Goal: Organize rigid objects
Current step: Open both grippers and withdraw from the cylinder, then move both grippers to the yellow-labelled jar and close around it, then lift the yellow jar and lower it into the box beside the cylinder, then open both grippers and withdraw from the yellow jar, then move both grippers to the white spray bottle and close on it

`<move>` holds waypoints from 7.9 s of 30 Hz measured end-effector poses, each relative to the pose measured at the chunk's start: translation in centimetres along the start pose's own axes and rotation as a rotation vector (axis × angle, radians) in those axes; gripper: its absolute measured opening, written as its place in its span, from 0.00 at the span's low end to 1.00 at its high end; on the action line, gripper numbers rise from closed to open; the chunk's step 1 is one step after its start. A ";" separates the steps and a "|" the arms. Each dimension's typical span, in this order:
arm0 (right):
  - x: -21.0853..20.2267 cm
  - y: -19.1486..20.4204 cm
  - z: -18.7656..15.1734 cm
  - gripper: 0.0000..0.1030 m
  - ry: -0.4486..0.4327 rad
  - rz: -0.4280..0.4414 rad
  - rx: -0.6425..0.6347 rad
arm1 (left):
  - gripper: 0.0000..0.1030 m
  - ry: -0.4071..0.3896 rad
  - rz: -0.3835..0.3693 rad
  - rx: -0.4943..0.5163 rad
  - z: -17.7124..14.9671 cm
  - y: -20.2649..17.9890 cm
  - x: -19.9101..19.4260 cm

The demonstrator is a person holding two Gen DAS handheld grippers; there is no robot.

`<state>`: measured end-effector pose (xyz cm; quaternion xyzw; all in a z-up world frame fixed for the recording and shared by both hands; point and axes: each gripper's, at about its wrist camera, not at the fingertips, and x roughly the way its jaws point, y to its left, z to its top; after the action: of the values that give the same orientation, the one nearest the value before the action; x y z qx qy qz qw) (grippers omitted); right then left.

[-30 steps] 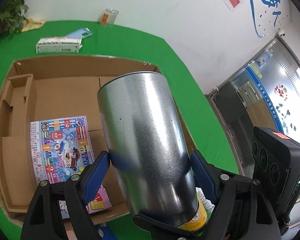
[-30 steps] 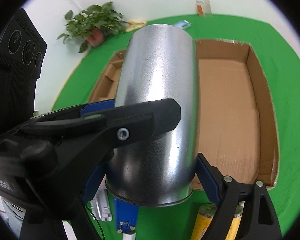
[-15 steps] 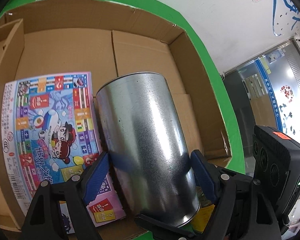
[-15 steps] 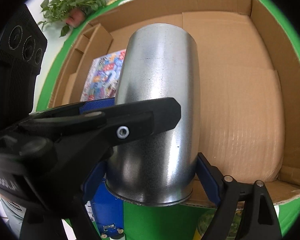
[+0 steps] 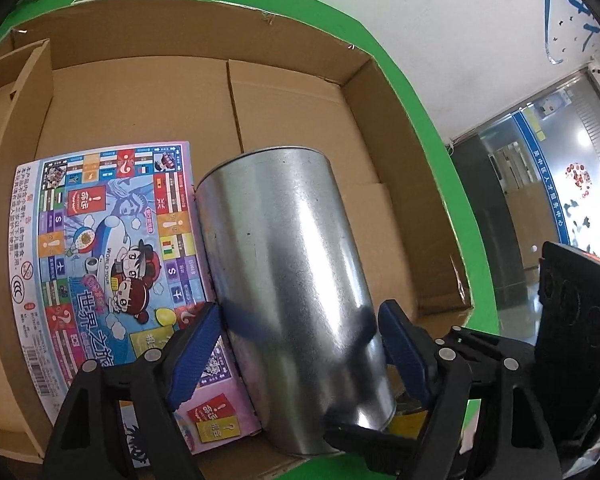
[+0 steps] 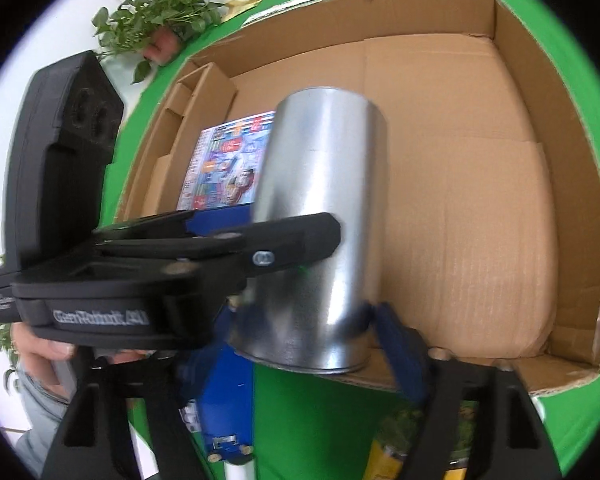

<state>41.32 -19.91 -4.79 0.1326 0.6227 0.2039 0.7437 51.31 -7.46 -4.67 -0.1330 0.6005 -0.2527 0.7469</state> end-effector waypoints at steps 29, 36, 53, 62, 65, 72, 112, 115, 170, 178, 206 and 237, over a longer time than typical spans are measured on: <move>-9.9 5.0 -15.7 0.86 -0.509 -0.352 -0.161 | 0.99 -0.715 0.528 0.200 -24.5 -9.4 -19.6; -10.4 5.2 -19.2 0.65 -0.537 -0.354 -0.193 | 0.02 -0.642 0.379 0.077 -26.5 -10.2 -18.2; -8.3 -1.7 -19.6 0.94 -0.460 -0.227 -0.137 | 0.99 -0.435 0.248 0.017 -25.4 -8.1 -8.4; -5.5 -3.3 -18.3 0.75 -0.349 -0.205 -0.092 | 0.99 -0.312 0.109 0.033 -24.6 -7.1 -4.3; -5.6 -2.9 -18.9 0.75 -0.332 -0.232 -0.121 | 0.99 -0.262 0.039 0.022 -24.3 -7.1 -3.6; -6.0 -1.2 -21.9 0.76 -0.295 -0.345 -0.245 | 0.99 -0.142 -0.089 0.028 -23.7 -7.4 -0.4; -3.8 -3.0 -19.9 0.82 -0.149 0.076 -0.016 | 0.79 0.038 -0.053 -0.052 -21.7 -7.4 3.6; -3.8 -3.2 -19.9 0.82 -0.148 0.087 -0.018 | 0.80 0.042 -0.034 -0.046 -21.7 -7.7 4.0; -3.7 -5.3 1.9 0.81 -0.023 0.017 -0.100 | 0.76 0.025 0.084 -0.003 -1.3 -10.7 4.5; -2.3 -6.6 1.2 0.81 0.007 -0.025 -0.061 | 0.67 -0.033 0.185 -0.003 -0.2 -11.1 3.5; -9.7 -1.3 -17.9 0.87 -0.503 -0.311 -0.078 | 0.99 -0.689 0.440 0.284 -22.3 -14.8 -14.0; -11.0 -4.0 -25.5 0.85 -0.714 -0.484 -0.214 | 0.99 -0.386 0.135 0.176 -27.7 -14.3 -6.5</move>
<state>15.28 -30.03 -1.81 -0.0328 0.3151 0.0285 0.9480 20.53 -13.07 1.18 -0.0729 0.4294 -0.2233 0.8720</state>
